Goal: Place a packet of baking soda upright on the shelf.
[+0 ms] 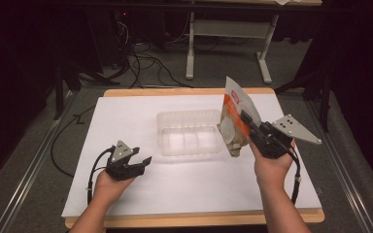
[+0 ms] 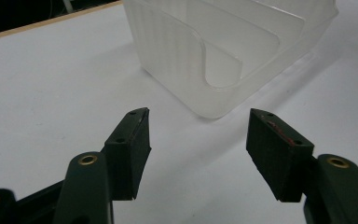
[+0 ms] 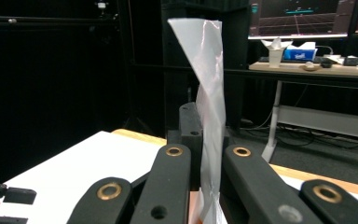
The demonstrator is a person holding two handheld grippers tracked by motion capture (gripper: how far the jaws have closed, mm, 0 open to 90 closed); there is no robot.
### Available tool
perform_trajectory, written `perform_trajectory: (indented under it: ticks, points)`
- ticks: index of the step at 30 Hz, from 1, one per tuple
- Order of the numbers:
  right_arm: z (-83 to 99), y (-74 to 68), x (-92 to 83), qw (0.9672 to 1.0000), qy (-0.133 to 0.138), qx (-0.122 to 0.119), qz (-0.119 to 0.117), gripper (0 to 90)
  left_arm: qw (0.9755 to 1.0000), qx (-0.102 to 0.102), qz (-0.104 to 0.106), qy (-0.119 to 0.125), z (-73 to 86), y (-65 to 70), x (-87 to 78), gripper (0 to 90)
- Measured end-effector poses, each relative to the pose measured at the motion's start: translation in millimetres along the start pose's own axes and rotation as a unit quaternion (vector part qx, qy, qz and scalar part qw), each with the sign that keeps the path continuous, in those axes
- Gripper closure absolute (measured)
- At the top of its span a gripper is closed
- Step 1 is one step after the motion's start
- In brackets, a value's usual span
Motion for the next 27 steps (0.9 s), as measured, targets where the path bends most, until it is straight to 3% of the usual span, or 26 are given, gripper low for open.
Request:
perform_trajectory:
  ticks: [10, 27]
  points:
    - [10.9, -28.4, 37.2, 0.9997, -0.009, 0.002, -0.021, 90.0, 1.0000, 0.002, 0.000, 0.002, -1.2, 0.5, -0.9, 40.0]
    - [34.4, -44.6, 85.5, 0.9992, -0.025, 0.007, -0.030, 90.0, 1.0000, 0.002, 0.006, 0.007, -2.8, 1.4, -0.9, 40.0]
Point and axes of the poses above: each handheld gripper's, and its own axes: x roughly forward along the jaws, z roughly out of its underside, y roughly to its right, the point moved 10 cm from there along x, roughly forward along the jaws, and after that the axes turned 8 degrees about y, right-handed, at the moved point
